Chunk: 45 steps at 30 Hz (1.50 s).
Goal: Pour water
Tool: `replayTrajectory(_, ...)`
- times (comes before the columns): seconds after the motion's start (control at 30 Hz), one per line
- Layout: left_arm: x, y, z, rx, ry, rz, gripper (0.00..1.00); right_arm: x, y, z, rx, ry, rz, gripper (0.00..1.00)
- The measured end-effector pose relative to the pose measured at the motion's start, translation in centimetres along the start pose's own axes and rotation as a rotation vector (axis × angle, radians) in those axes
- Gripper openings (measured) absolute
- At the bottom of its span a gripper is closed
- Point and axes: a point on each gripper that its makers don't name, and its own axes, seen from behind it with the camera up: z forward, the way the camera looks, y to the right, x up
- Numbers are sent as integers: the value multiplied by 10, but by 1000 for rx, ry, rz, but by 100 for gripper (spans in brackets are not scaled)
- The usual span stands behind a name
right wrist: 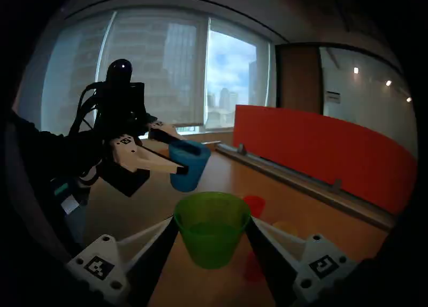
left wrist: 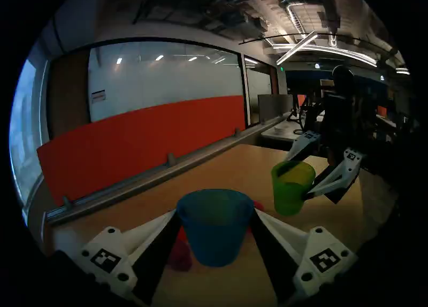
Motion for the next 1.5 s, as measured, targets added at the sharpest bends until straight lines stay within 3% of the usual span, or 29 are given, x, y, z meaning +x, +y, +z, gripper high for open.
replayTrajectory(0.7, -77, 17, 16, -72, -200, 49, 87, -52, 1, 7, 32, -156, 17, 91)
replayTrajectory(1.5, -150, 32, 35, -155, -409, 156, 87, -110, -2, 25, 63, -333, -15, 91)
